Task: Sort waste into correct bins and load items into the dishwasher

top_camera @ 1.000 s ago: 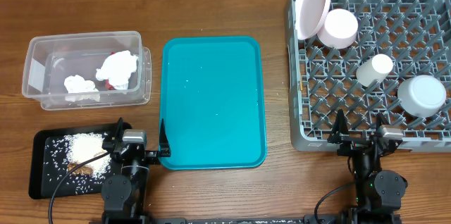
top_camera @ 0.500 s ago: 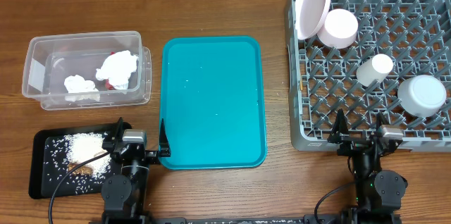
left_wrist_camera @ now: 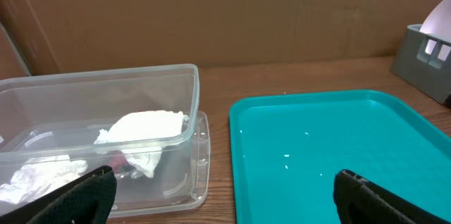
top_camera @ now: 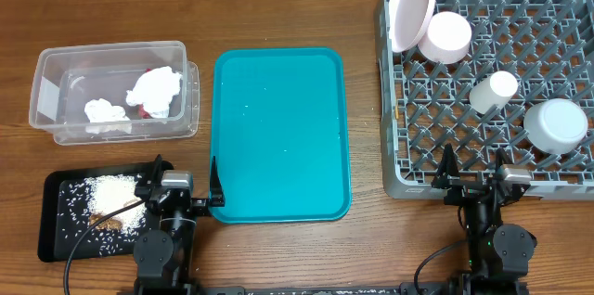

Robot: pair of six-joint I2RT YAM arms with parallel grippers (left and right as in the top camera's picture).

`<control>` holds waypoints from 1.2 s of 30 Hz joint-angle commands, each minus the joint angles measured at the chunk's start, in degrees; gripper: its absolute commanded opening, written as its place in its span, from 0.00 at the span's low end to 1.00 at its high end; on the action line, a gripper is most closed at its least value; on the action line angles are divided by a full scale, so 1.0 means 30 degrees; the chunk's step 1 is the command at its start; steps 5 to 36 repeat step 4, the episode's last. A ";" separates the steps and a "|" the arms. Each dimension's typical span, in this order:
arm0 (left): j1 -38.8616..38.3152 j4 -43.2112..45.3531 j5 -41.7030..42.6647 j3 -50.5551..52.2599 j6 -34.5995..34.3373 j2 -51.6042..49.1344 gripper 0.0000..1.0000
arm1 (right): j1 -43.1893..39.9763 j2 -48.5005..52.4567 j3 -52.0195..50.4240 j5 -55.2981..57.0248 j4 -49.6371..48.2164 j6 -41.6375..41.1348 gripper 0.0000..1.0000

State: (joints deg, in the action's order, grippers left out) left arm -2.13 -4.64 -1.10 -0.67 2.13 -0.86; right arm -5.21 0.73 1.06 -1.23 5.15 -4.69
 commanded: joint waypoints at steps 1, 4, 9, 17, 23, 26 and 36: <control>0.0131 0.0095 0.0022 0.0131 0.0437 0.0204 1.00 | -0.0095 -0.0189 -0.0204 0.0036 -0.0109 0.0066 1.00; 0.0131 0.0095 0.0022 0.0131 0.0437 0.0204 1.00 | -0.0095 -0.0189 -0.0204 0.0036 -0.0109 0.0066 1.00; 0.0131 0.0095 0.0022 0.0131 0.0437 0.0204 1.00 | -0.0095 -0.0189 -0.0204 0.0036 -0.0109 0.0066 1.00; 0.0131 0.0095 0.0022 0.0131 0.0437 0.0204 1.00 | -0.0095 -0.0189 -0.0204 0.0036 -0.0109 0.0066 1.00; 0.0131 0.0095 0.0022 0.0131 0.0437 0.0204 1.00 | -0.0095 -0.0189 -0.0204 0.0036 -0.0109 0.0066 1.00; 0.0131 0.0095 0.0022 0.0131 0.0437 0.0204 1.00 | -0.0095 -0.0189 -0.0204 0.0036 -0.0109 0.0066 1.00; 0.0131 0.0095 0.0022 0.0131 0.0437 0.0204 1.00 | -0.0095 -0.0189 -0.0204 0.0036 -0.0109 0.0066 1.00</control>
